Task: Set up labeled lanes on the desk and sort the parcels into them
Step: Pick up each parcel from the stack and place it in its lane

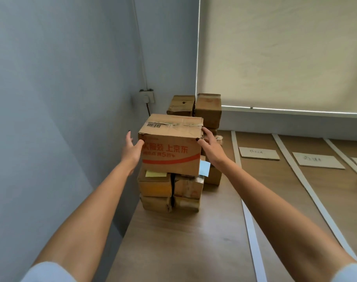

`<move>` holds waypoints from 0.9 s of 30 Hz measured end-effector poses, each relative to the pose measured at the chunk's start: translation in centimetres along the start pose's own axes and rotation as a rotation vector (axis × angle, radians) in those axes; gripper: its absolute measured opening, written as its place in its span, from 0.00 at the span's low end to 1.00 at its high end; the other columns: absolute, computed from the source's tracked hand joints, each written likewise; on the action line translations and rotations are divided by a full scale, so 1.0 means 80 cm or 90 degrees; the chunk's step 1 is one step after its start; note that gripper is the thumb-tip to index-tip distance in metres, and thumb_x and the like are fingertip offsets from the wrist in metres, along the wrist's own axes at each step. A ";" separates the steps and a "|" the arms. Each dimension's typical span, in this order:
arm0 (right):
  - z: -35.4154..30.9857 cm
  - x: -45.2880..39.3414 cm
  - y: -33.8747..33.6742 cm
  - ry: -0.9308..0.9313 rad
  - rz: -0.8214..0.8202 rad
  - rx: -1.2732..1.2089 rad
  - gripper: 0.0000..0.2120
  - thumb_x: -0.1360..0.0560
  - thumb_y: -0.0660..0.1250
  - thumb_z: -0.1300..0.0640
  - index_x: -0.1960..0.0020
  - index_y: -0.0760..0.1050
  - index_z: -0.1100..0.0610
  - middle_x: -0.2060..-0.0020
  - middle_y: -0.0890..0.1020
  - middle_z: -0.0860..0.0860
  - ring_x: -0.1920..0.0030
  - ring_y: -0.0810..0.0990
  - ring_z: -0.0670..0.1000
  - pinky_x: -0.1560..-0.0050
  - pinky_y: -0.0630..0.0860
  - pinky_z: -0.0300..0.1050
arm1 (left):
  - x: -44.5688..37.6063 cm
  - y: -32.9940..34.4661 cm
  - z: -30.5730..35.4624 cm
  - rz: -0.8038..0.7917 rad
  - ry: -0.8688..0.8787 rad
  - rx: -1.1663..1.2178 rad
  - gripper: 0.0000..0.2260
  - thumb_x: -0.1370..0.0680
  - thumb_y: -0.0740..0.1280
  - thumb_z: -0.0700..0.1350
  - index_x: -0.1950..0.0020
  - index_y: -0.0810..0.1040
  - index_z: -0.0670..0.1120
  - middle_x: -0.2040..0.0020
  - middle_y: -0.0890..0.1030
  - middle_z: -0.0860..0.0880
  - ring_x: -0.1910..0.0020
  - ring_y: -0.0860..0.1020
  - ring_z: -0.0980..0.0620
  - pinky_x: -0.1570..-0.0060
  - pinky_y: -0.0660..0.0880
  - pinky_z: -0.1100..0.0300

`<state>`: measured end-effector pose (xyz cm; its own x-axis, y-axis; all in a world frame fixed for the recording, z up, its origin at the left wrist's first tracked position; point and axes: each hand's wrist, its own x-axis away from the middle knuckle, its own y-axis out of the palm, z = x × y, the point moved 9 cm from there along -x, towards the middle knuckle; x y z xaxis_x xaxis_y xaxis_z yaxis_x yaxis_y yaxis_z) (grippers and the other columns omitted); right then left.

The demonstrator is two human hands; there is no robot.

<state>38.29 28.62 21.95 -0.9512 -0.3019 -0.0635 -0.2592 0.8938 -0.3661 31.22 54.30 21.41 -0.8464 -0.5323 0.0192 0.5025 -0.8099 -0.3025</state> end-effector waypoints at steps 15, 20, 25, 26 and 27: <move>0.003 0.017 -0.064 0.010 0.083 -0.143 0.19 0.19 0.53 0.51 0.28 0.59 0.50 0.39 0.72 0.53 0.51 0.75 0.46 0.59 0.73 0.39 | 0.024 0.070 0.044 -0.109 0.014 0.161 0.19 0.19 0.45 0.52 0.59 0.69 0.45 0.63 0.73 0.49 0.63 0.71 0.53 0.59 0.68 0.60; 0.010 0.068 -0.145 0.013 0.128 -0.166 0.20 0.23 0.63 0.60 0.34 0.61 0.53 0.36 0.70 0.59 0.44 0.76 0.55 0.60 0.75 0.37 | 0.081 0.120 0.092 -0.138 0.050 0.151 0.20 0.18 0.49 0.55 0.37 0.65 0.40 0.49 0.74 0.44 0.54 0.74 0.51 0.58 0.72 0.60; 0.020 0.132 -0.227 -0.005 0.130 -0.196 0.38 0.29 0.68 0.70 0.30 0.54 0.48 0.37 0.71 0.57 0.42 0.74 0.52 0.51 0.76 0.42 | 0.146 0.177 0.115 -0.165 0.064 0.128 0.32 0.25 0.54 0.65 0.29 0.64 0.45 0.33 0.72 0.45 0.35 0.71 0.47 0.35 0.69 0.46; 0.023 0.147 -0.244 -0.014 0.136 -0.182 0.41 0.31 0.70 0.70 0.28 0.53 0.47 0.37 0.71 0.56 0.39 0.72 0.52 0.46 0.76 0.46 | 0.160 0.189 0.117 -0.170 0.053 0.137 0.31 0.25 0.53 0.65 0.30 0.67 0.46 0.33 0.73 0.46 0.35 0.71 0.47 0.35 0.69 0.47; 0.024 0.161 -0.261 -0.026 0.145 -0.159 0.43 0.32 0.71 0.70 0.27 0.53 0.47 0.36 0.70 0.54 0.38 0.70 0.51 0.43 0.75 0.50 | 0.178 0.200 0.121 -0.173 0.037 0.159 0.27 0.22 0.51 0.63 0.32 0.70 0.47 0.36 0.75 0.48 0.37 0.72 0.48 0.37 0.71 0.50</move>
<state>31.73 5.44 26.97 -0.9834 -0.0929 -0.1559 -0.0778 0.9919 -0.1000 28.92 31.34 26.05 -0.9596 -0.2811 0.0109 0.2801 -0.9585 -0.0525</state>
